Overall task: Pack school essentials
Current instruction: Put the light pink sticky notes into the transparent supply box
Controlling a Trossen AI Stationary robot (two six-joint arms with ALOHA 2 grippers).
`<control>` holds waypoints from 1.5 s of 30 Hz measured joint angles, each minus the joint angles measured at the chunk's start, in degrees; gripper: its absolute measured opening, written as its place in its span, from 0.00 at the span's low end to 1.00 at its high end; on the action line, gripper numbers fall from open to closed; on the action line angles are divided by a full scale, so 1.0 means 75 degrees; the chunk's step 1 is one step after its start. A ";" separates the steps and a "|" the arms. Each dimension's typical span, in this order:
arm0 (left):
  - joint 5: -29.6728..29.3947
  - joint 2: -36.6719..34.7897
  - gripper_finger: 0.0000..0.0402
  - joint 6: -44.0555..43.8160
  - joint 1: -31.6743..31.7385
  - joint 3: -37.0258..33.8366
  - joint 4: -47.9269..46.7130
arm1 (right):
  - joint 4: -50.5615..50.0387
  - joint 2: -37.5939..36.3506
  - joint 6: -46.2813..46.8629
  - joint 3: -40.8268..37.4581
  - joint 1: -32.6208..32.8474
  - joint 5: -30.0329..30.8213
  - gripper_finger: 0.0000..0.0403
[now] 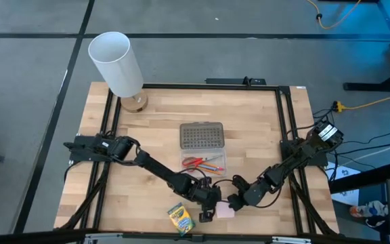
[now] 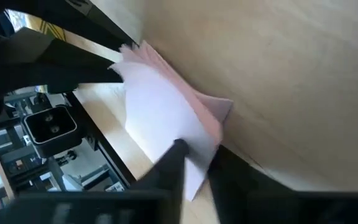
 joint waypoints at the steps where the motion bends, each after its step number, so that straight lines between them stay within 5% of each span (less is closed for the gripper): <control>1: -0.0001 0.0000 0.18 -0.0007 0.0000 0.0000 -0.0006 | -0.0003 0.0000 -0.0033 -0.0002 0.0000 -0.0003 0.10; 3: 0.0011 -0.0027 0.18 -0.0100 0.0000 0.0000 -0.0112 | 0.0068 0.0000 -0.0162 -0.0005 0.0003 0.0005 0.04; 19: -0.0460 -0.2612 0.18 -0.0468 -0.0008 0.0000 -0.3974 | 0.0180 -0.1336 -0.1021 -0.0017 -0.0124 0.0999 0.02; 24: -0.1347 -0.3680 0.18 -0.0858 0.0004 0.0000 -0.5289 | 0.0228 -0.1581 -0.1616 -0.0012 -0.0831 0.1413 0.02; 34: -0.2486 -0.4920 0.18 -0.1239 0.0004 0.0006 -0.6556 | 0.0209 -0.1609 -0.2752 -0.0011 -0.2713 0.0565 0.02; 45: -0.2504 -0.4925 0.18 -0.1230 0.0003 0.0006 -0.7096 | 0.0238 -0.1612 -0.2767 -0.0011 -0.3562 -0.0277 0.26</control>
